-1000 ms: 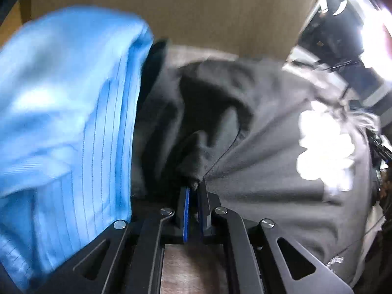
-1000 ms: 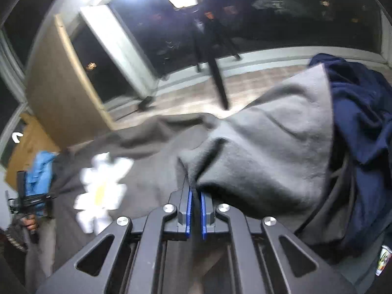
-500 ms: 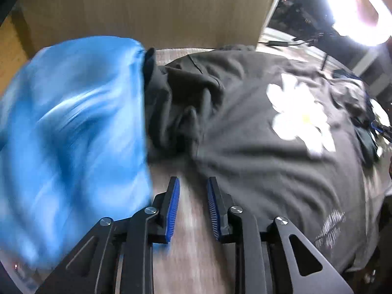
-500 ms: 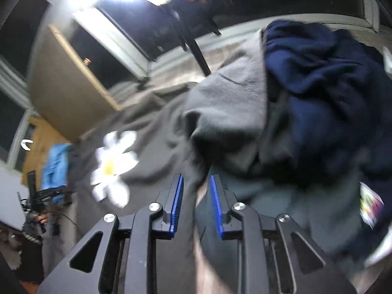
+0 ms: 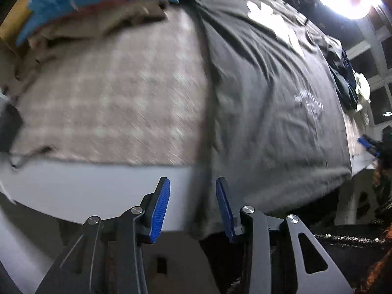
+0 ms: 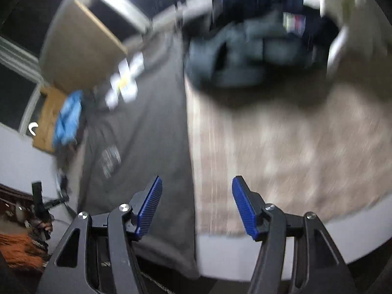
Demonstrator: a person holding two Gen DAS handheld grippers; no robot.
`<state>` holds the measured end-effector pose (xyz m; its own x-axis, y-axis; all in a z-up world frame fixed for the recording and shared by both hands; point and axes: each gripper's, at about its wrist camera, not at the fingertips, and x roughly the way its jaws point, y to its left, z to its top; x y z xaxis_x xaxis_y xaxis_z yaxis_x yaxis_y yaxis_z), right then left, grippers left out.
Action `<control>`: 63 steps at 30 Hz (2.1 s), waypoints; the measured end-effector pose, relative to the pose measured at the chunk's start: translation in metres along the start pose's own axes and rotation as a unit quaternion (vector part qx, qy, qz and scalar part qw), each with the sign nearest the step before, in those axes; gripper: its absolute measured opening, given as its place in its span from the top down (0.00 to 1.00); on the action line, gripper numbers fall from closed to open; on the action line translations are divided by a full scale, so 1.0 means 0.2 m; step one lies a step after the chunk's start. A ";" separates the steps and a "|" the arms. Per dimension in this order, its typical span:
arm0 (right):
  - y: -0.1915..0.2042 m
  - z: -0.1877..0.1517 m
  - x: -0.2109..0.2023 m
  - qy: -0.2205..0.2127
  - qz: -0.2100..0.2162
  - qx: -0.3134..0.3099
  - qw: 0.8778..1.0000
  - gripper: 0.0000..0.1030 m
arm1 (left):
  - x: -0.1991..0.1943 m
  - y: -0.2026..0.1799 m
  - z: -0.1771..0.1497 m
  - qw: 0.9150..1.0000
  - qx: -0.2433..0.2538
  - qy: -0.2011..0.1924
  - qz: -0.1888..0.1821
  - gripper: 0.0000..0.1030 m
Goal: Fold clothes
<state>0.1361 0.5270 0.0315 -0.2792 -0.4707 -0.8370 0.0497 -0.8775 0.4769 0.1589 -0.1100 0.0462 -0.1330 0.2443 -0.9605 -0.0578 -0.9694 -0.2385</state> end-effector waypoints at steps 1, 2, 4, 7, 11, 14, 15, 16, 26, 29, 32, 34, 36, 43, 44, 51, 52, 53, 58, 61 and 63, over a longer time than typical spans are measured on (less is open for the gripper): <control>0.02 -0.05 0.04 0.008 -0.005 -0.005 1.000 0.43 | 0.03 -0.02 -0.01 1.000 0.009 0.003 0.007 0.65; 0.04 -0.09 0.07 0.014 -0.008 -0.012 1.000 0.43 | 0.05 -0.03 -0.02 1.000 0.017 0.006 0.011 0.65; 0.08 -0.17 0.11 0.024 -0.022 -0.029 0.999 0.43 | 0.08 -0.03 -0.04 1.000 0.023 0.010 0.010 0.65; 0.12 -0.25 0.13 0.027 -0.034 -0.038 0.998 0.43 | 0.11 -0.03 -0.06 1.000 0.020 0.007 -0.015 0.65; 0.17 -0.32 0.15 0.026 -0.051 -0.058 0.997 0.43 | 0.15 -0.06 -0.07 0.998 0.045 0.001 -0.034 0.97; 0.23 -0.35 0.18 0.026 -0.056 -0.084 0.995 0.47 | 0.14 -0.07 -0.06 0.998 0.056 -0.004 -0.033 0.98; 0.25 -0.35 0.19 0.028 -0.061 -0.093 0.993 0.56 | 0.09 -0.05 -0.07 0.998 0.049 -0.012 -0.038 0.98; 0.26 -0.36 0.20 0.030 -0.067 -0.101 0.992 0.83 | 0.02 -0.03 -0.10 0.998 0.038 -0.029 -0.051 0.98; 0.34 -0.36 0.23 0.041 -0.102 -0.138 0.984 0.96 | 0.01 0.03 -0.10 0.998 0.014 -0.035 -0.056 0.98; 0.35 -0.35 0.20 0.032 -0.101 -0.133 0.985 0.96 | -0.04 0.01 -0.07 0.997 0.039 -0.044 -0.045 0.98; 0.36 -0.38 0.26 0.052 -0.130 -0.145 0.979 0.96 | 0.07 0.06 -0.08 0.999 0.042 -0.002 -0.021 0.97; 0.39 -0.38 0.24 0.051 -0.139 -0.145 0.978 0.96 | 0.07 0.05 -0.08 0.999 0.051 0.010 -0.014 0.88; 0.40 -0.36 0.18 0.047 -0.139 -0.131 0.980 0.95 | 0.02 0.04 -0.09 0.998 0.063 0.013 0.000 0.86; 0.43 -0.21 -0.32 -0.049 -0.093 -0.086 0.991 0.75 | -0.37 0.01 0.07 0.993 0.095 -0.072 0.012 0.84; 0.44 -0.17 -0.38 -0.065 -0.088 -0.087 0.990 0.74 | -0.43 -0.01 0.11 0.991 0.101 -0.088 0.008 0.84; 0.50 0.32 -0.56 -0.135 -0.077 -0.103 0.983 0.73 | -0.43 -0.46 0.36 0.974 0.177 -0.137 -0.023 0.75; 0.49 0.40 -0.57 -0.140 -0.074 -0.104 0.982 0.73 | -0.40 -0.54 0.39 0.971 0.190 -0.139 -0.028 0.75; 0.49 0.48 -0.58 -0.145 -0.072 -0.106 0.981 0.72 | -0.37 -0.62 0.44 0.968 0.203 -0.140 -0.034 0.75; 0.38 0.93 -0.56 -0.152 -0.044 -0.111 0.981 0.72 | -0.21 -1.21 0.73 0.953 0.251 -0.146 -0.082 0.75; 0.30 1.18 -0.45 -0.134 -0.029 -0.122 0.983 0.72 | -0.08 -1.65 0.92 0.944 0.270 -0.141 -0.123 0.75; 0.25 1.34 -0.34 -0.116 -0.025 -0.135 0.984 0.72 | 0.04 -1.93 1.05 0.940 0.282 -0.137 -0.133 0.75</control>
<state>-0.0997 0.5392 0.1835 -0.4981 -0.4204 -0.7584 0.2741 -0.9061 0.3223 -0.0278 0.2707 0.1595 -0.2857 0.5484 -0.7859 -0.6298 -0.7256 -0.2774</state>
